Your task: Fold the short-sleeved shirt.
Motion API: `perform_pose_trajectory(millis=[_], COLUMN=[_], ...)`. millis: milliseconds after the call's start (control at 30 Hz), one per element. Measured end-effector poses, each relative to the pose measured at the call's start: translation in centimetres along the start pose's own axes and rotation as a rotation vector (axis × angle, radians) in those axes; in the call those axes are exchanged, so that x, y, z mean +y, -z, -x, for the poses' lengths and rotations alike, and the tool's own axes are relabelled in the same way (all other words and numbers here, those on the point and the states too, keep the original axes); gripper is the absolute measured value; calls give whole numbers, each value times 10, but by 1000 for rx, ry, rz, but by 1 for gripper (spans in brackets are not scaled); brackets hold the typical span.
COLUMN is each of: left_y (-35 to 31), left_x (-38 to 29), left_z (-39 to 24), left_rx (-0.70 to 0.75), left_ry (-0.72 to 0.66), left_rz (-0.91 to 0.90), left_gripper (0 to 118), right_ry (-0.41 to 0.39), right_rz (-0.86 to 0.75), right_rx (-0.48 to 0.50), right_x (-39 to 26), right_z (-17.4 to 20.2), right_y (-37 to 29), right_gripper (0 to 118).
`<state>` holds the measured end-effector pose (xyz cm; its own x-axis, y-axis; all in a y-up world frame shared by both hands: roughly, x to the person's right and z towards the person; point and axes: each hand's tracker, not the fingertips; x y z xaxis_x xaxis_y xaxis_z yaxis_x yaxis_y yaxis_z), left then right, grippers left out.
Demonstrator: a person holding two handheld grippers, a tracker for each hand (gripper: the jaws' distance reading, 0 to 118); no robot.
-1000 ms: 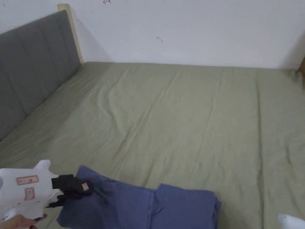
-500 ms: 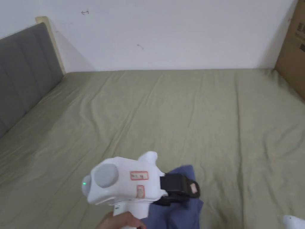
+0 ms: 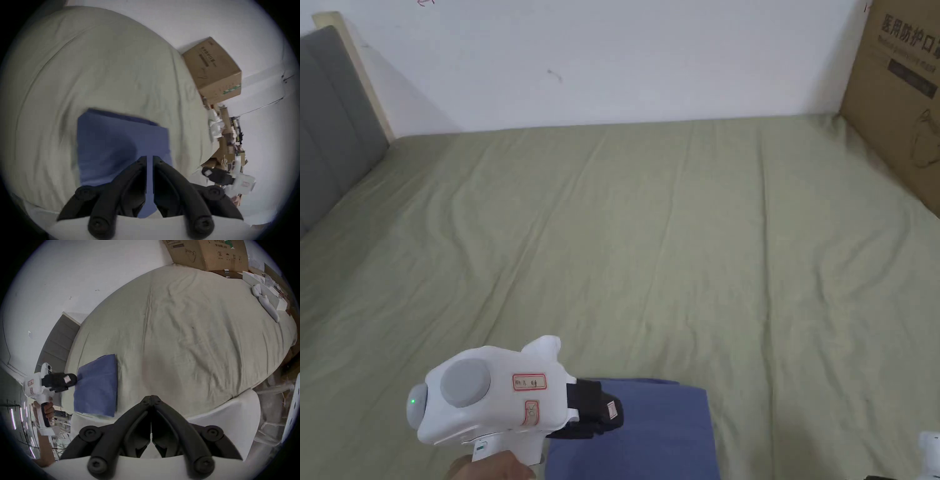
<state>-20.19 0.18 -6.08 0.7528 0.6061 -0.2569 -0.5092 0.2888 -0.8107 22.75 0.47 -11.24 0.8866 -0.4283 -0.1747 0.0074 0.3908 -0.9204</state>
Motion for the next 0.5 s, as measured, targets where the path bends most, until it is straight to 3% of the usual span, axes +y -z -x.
perform_pose_trajectory(millis=[200, 333, 400, 500], left_y=[48, 83, 104, 114], left_x=[-6, -14, -19, -32], left_z=[16, -12, -28, -51], left_rx=[-93, -138, -158, -66], left_ry=[-39, -50, 0, 98], left_rz=[107, 157, 214, 246], left_gripper=[1, 1, 1, 1], right_ry=[-18, -21, -29, -38], right_rz=[20, 23, 24, 20], right_rx=[5, 15, 15, -3], right_x=[-4, -6, -4, -4], right_z=[16, 21, 14, 14], right_y=[5, 3, 6, 5], right_gripper=[0, 0, 0, 0])
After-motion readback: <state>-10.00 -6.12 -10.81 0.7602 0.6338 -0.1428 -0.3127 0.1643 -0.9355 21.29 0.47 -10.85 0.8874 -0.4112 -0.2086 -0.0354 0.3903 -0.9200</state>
